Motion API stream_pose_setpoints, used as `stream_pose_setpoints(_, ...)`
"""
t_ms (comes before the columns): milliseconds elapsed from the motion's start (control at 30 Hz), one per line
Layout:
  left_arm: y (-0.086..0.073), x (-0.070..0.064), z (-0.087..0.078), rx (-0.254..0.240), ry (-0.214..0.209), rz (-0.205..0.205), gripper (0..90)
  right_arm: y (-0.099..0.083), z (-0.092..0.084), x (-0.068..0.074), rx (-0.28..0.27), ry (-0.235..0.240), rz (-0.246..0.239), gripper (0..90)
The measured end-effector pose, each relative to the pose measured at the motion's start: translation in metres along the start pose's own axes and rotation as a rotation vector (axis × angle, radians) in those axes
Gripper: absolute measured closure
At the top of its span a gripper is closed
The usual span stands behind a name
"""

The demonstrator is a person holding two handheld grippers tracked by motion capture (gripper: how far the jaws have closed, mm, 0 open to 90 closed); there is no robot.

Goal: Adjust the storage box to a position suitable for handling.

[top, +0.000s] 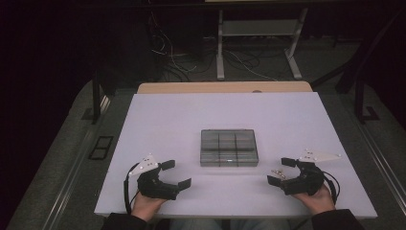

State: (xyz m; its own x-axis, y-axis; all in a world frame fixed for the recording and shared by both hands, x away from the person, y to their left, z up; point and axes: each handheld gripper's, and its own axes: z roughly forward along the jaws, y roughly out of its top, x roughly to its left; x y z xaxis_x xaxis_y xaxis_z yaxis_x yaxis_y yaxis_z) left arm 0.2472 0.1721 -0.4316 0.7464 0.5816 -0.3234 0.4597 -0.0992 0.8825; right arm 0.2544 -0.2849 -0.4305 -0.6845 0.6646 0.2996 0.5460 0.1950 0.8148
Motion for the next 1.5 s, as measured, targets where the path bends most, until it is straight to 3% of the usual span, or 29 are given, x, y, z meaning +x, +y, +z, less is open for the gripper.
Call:
stream_pose_setpoints(600, 0.001, 0.001, 0.001, -0.004, -0.001, -0.005, 0.0, 0.000, -0.004, -0.002, -0.001, -0.006, 0.004, 0.4)
stream_pose_setpoints(1100, 0.001, 0.001, 0.002, 0.009, -0.001, -0.001, 0.0, 0.013, 0.005, 0.009, 0.100, -0.003, -0.059, 0.4)
stream_pose_setpoints(1500, 0.000, 0.001, 0.003, 0.010, -0.002, -0.004, 0.0, 0.027, 0.011, 0.012, 0.127, 0.005, -0.088, 0.4)
